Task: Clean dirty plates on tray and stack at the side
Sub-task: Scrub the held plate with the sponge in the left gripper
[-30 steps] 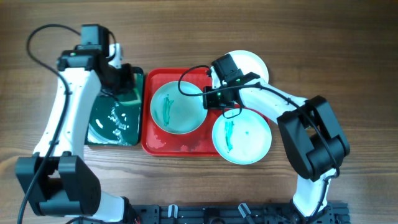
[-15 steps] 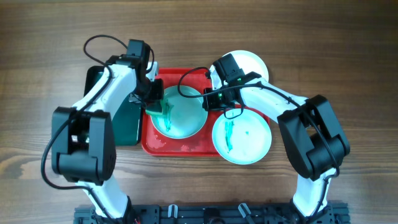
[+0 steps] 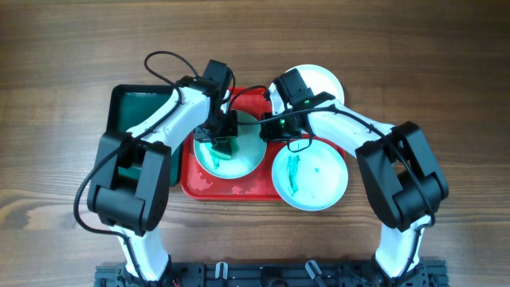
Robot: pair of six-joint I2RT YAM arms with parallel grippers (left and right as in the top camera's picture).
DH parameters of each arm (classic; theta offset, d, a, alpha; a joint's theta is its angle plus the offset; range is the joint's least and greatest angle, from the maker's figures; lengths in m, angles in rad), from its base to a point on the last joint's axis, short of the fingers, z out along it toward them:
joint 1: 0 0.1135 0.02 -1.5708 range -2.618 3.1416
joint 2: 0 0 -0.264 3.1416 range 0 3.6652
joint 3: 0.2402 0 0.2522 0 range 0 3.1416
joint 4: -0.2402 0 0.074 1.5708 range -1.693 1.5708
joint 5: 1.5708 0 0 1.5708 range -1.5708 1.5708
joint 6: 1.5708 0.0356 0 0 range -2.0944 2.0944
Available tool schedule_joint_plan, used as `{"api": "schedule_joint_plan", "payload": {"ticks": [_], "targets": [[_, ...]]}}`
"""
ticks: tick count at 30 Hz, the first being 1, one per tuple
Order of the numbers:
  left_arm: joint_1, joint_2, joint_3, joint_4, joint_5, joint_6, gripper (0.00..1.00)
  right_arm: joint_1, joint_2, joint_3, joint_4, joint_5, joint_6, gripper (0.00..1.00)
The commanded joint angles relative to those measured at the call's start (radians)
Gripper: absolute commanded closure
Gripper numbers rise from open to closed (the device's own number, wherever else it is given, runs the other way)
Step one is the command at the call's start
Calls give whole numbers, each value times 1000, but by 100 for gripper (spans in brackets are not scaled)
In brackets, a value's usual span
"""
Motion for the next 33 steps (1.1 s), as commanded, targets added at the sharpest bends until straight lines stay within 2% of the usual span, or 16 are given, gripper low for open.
{"api": "schedule_joint_plan", "payload": {"ticks": [1,2,4,6,9,12,14,18,20,23,25,28,33], "targets": [[-3,39,-29,-2,184,31,96,3,20,-8,12,-20,-10,96],[16,39,-29,-3,254,55,96,3,20,-8,12,-19,-10,96],[42,39,-29,-32,283,85,96,3,20,-8,12,-20,-10,96],[62,39,-29,-89,154,97,96,3,21,-8,13,-19,-10,96],[64,39,-29,-132,-204,-76,96,3,21,-8,13,-19,-10,96],[39,39,-29,-130,-350,-148,96,3,21,-8,13,-16,-2,96],[11,39,-29,-117,-370,-166,96,3,21,-8,14,-15,6,96],[-53,39,-29,-77,-330,-166,96,3,21,-8,14,-12,6,96],[-71,39,-29,-24,-192,-138,96,3,21,-8,12,-12,6,96],[-66,39,-29,89,96,-14,96,3,21,-8,8,-13,6,96],[-58,39,-29,138,120,-7,96,3,21,-8,8,-13,7,96],[-32,39,-29,200,-27,-28,96,3,21,-9,8,-12,7,96],[6,38,-29,204,-433,-262,96,3,21,-9,8,-12,8,96]]}}
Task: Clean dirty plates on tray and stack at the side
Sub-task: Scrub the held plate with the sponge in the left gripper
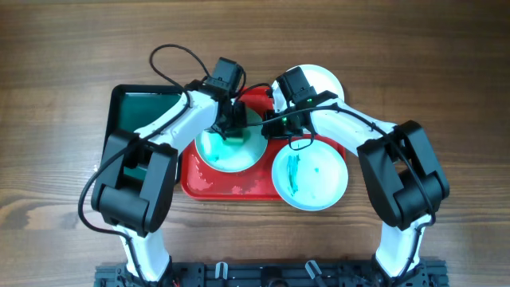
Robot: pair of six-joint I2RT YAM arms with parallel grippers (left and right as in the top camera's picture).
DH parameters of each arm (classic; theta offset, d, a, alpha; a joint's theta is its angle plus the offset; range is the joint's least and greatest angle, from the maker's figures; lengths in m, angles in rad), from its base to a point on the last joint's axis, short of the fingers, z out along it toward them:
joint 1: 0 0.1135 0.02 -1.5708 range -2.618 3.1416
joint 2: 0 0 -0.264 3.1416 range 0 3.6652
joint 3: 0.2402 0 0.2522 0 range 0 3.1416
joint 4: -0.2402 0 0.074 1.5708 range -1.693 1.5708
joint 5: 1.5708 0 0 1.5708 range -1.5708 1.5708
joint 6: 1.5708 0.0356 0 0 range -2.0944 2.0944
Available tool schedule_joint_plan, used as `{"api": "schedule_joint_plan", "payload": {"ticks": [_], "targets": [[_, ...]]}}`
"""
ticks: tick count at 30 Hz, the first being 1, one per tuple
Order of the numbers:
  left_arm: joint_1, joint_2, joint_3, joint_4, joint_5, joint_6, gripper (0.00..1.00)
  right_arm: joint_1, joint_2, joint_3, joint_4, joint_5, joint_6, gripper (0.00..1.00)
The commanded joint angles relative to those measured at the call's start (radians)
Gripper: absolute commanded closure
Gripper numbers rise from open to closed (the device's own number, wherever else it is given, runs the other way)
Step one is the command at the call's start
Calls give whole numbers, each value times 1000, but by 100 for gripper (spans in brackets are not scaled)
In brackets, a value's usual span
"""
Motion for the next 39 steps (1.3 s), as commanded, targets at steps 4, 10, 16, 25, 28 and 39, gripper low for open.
{"api": "schedule_joint_plan", "payload": {"ticks": [4,10,16,25,28,39], "targets": [[42,34,-14,-160,-367,-189,96,18,16,-9,-2,-15,3,96],[21,32,-14,-272,102,244,96,18,16,-9,6,-45,3,96],[21,32,-14,-428,360,575,96,18,16,-9,11,-51,3,96],[21,32,-14,-201,-114,200,96,18,16,-9,13,-50,3,96],[21,32,-14,-215,-412,-63,96,18,16,-9,13,-47,3,96],[13,32,-14,-357,-303,-275,96,18,16,-9,16,-47,3,96]]}}
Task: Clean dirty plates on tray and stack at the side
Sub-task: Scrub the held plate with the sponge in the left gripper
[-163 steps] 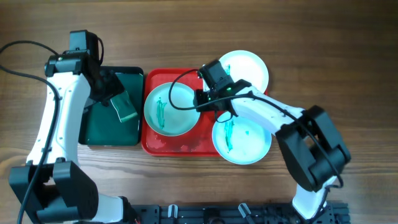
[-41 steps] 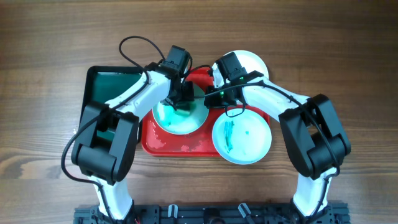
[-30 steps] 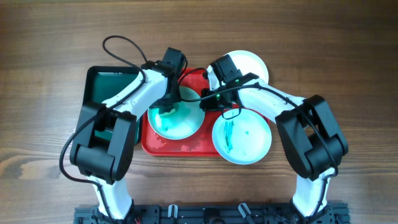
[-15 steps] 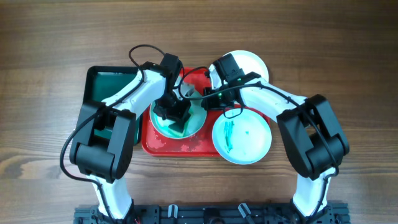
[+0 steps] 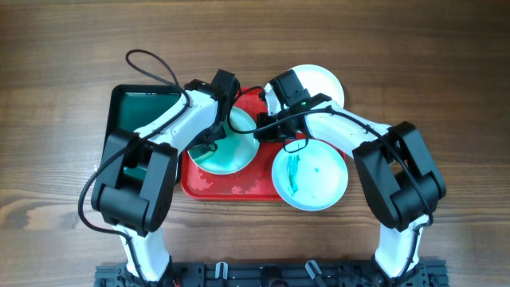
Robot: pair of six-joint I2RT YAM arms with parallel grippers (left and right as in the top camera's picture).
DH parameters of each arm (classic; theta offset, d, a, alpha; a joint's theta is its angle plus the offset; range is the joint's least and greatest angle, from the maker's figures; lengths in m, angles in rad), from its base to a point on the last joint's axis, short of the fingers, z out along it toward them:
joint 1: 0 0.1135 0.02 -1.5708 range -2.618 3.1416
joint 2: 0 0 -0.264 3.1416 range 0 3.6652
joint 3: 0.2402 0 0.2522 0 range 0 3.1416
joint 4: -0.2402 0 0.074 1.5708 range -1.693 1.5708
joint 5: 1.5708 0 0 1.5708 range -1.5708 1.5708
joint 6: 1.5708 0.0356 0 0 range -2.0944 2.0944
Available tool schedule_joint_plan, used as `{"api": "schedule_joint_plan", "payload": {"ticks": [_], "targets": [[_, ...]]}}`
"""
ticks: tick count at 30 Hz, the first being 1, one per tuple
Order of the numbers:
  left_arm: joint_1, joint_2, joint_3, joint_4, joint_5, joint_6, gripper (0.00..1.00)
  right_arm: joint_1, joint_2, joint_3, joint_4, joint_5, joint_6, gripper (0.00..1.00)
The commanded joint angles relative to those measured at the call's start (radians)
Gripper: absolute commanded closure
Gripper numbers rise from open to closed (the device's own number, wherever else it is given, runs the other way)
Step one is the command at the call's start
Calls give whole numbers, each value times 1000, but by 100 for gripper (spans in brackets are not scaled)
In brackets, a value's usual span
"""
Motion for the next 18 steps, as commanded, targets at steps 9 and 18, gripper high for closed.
{"api": "schedule_joint_plan", "payload": {"ticks": [9,18], "targets": [[47,30,-18,156,656,425,96,-12,14,-9,-18,-8,-11,96],[92,30,-18,457,468,385,96,-11,14,-16,-17,-6,14,96]]}}
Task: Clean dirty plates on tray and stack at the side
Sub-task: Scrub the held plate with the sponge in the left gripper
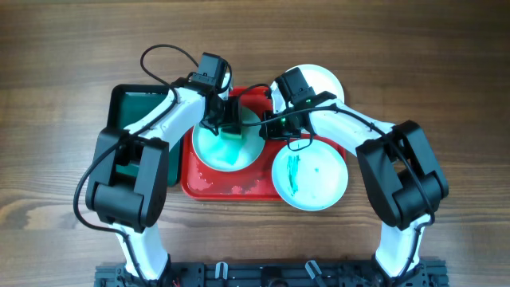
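A red tray (239, 185) lies mid-table. On it sits a plate (225, 153) smeared teal all over. My left gripper (226, 124) is over the plate's far part, shut on a green sponge (233, 132) that presses on the plate. My right gripper (266, 127) is at the plate's right rim and appears shut on it; its fingers are partly hidden by the arm. A second white plate (312, 177) with teal streaks overlaps the tray's right edge. A clean white plate (325, 80) lies behind the right arm.
A dark green tray (137, 108) sits left of the red tray, partly under the left arm. A black cable loops above the left wrist. Wooden tabletop surrounds everything.
My left gripper with the sponge has moved from the plate's left side to its far right part. The right gripper still sits at the plate's right rim.
The sponge was first on the plate's middle-left, then at its far edge, then at its left side, and now at the far part again. The teal smear has spread over the plate. The right gripper stayed at the rim throughout.
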Robot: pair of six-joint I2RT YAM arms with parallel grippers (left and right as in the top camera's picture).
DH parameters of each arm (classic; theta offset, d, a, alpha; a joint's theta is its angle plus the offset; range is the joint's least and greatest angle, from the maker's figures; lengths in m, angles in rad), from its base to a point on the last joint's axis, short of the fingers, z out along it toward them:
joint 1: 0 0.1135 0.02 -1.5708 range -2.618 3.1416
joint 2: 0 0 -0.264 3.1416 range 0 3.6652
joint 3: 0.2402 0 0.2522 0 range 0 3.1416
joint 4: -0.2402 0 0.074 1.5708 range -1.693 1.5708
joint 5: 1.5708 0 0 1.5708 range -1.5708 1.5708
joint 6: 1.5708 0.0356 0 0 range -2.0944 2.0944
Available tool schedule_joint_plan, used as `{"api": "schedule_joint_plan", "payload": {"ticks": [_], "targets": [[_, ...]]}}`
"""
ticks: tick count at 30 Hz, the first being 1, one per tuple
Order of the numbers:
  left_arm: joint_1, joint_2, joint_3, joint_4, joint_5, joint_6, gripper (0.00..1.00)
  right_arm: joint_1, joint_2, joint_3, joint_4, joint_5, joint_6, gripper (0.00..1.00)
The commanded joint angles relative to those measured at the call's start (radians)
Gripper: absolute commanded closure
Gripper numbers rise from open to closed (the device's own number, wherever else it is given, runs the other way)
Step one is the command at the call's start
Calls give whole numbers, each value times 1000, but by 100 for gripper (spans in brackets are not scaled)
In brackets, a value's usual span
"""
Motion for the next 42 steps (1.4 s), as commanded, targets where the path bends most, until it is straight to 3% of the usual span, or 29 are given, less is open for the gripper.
{"api": "schedule_joint_plan", "payload": {"ticks": [1,2,5,9,11,15,19,22,24,29,33,35,37,42], "targets": [[16,23,-6,21,-204,-62,96,13,14,-15,0,-20,1,96],[16,23,-6,-23,-322,-134,96,13,14,-15,0,-20,0,96],[16,23,-6,-169,-500,-254,96,13,14,-25,12,-20,2,96],[11,23,-6,-274,-479,-248,96,12,16,-28,14,-21,3,96],[10,21,-6,-324,-324,-130,96,13,16,-28,14,-21,3,96],[10,20,-6,-409,149,163,96,12,16,-28,16,-21,3,96],[11,20,-6,-393,419,303,96,12,16,-28,18,-24,2,96],[11,20,-6,-305,398,290,96,12,16,-28,15,-24,2,96],[11,20,-6,-225,273,206,96,12,16,-28,15,-24,2,96],[11,20,-5,-89,-373,-128,96,12,16,-28,15,-23,3,96],[11,20,24,-193,-633,-257,96,12,16,-28,14,-22,2,96],[9,19,39,-301,-643,-278,96,12,16,-28,15,-20,2,96],[-5,18,39,-423,-529,-240,96,12,16,-28,15,-20,2,96],[-28,18,39,-478,-76,113,96,12,16,-28,13,-22,2,96]]}}
